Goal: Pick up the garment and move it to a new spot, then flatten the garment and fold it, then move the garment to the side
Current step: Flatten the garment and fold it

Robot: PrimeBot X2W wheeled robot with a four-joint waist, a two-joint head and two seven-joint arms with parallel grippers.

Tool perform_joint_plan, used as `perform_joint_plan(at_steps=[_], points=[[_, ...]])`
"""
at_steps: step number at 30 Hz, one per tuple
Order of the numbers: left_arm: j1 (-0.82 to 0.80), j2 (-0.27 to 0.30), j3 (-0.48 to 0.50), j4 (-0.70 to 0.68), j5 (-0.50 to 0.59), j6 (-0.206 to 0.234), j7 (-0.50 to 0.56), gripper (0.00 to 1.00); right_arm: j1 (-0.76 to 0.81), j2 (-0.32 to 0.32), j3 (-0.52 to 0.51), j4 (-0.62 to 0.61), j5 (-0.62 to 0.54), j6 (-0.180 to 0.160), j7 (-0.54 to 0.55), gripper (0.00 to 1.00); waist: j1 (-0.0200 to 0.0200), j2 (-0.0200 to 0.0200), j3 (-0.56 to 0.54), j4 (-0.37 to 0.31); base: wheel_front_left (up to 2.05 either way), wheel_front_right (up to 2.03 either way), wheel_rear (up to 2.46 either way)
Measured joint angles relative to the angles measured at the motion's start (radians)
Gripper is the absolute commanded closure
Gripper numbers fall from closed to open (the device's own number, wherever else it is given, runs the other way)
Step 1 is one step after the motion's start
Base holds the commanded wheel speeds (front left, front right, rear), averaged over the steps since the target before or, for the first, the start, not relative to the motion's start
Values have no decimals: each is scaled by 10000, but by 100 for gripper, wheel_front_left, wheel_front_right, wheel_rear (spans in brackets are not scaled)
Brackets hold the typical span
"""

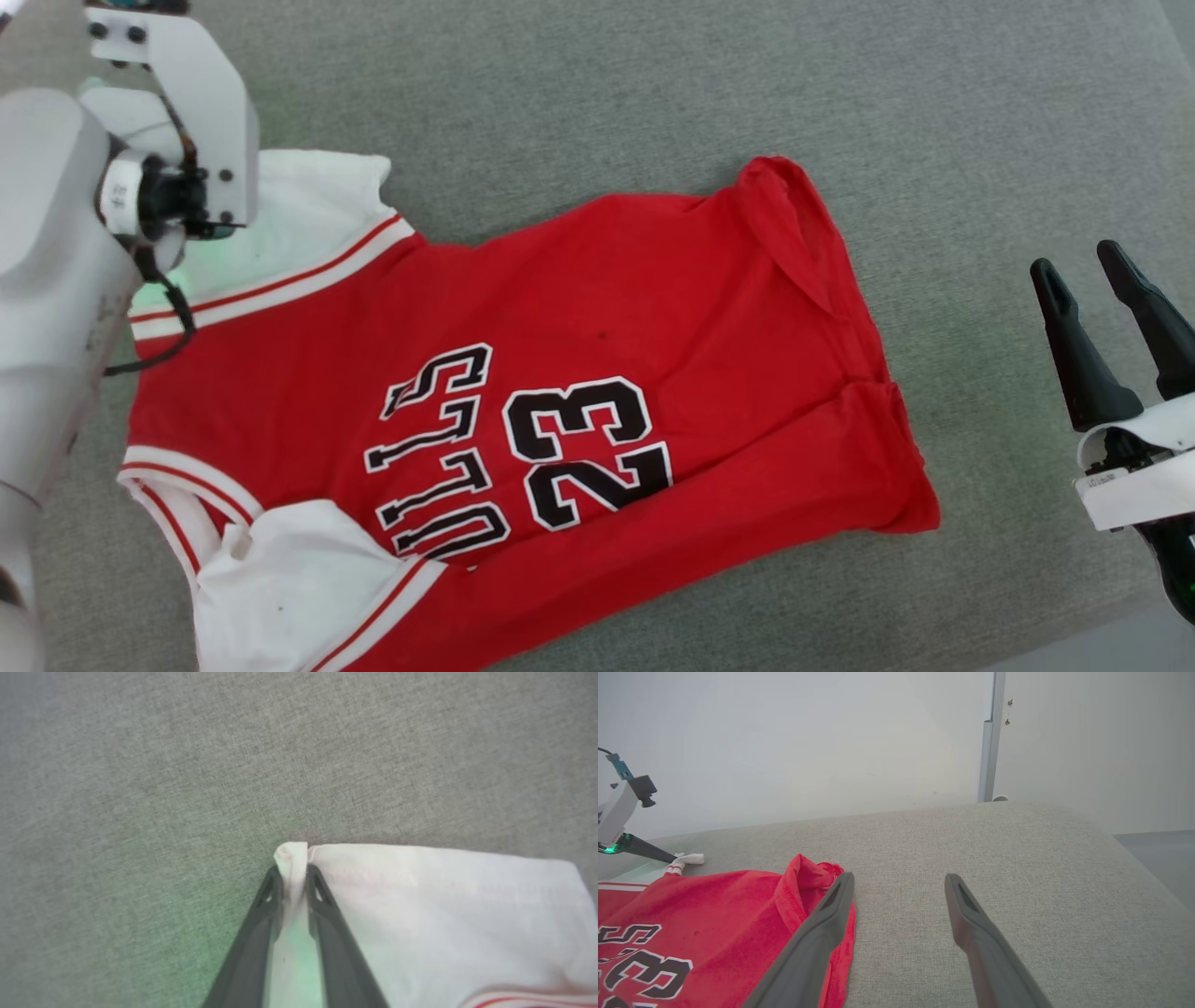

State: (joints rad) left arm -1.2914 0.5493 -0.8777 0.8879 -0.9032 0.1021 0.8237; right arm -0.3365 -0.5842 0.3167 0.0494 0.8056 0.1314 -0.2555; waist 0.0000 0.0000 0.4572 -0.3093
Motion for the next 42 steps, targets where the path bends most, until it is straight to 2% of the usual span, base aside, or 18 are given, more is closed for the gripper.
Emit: perform_joint_plan(at_steps=[5,9,13,23,31,36,37,38,42], points=[[-48,-100,-42,-119,-13,36,-44,100,-429,-8,337,-113,583,0,708,0,0,0,67,124,0,0,0],[-135,-188,-98,-194,33,36,-59,100,-1371,-8,782,-215,591,0,1710,0,0,0,125,244,0,0,0],[-221,-347,-121,-261,58,96,-73,100,-2499,290,1170,-8,658,0,2638,0,0,0,198,415,0,0,0],[-513,-692,-165,-428,59,125,-192,100,-4487,1160,2061,1965,-42,0,5112,0,0,0,459,868,0,0,0],[-659,-872,-165,-495,56,127,-276,100,-5369,1398,2412,3195,-330,2,6750,0,0,0,640,1101,0,0,0],[-764,-947,-165,-468,42,127,-311,100,-5739,1486,2539,3674,71,0,7789,0,0,0,720,1182,0,0,0],[-777,-963,-163,-464,42,127,-316,100,-5845,1475,2571,3758,88,2,7960,76,0,0,736,1195,0,0,0],[-799,-976,-163,-458,42,127,-318,100,-5931,1467,2617,3816,136,0,8107,100,0,0,754,1209,0,0,0],[-831,-1068,-148,-420,6,121,-426,100,-6179,1473,2704,3983,631,4,8479,100,0,0,794,1288,0,0,0]])
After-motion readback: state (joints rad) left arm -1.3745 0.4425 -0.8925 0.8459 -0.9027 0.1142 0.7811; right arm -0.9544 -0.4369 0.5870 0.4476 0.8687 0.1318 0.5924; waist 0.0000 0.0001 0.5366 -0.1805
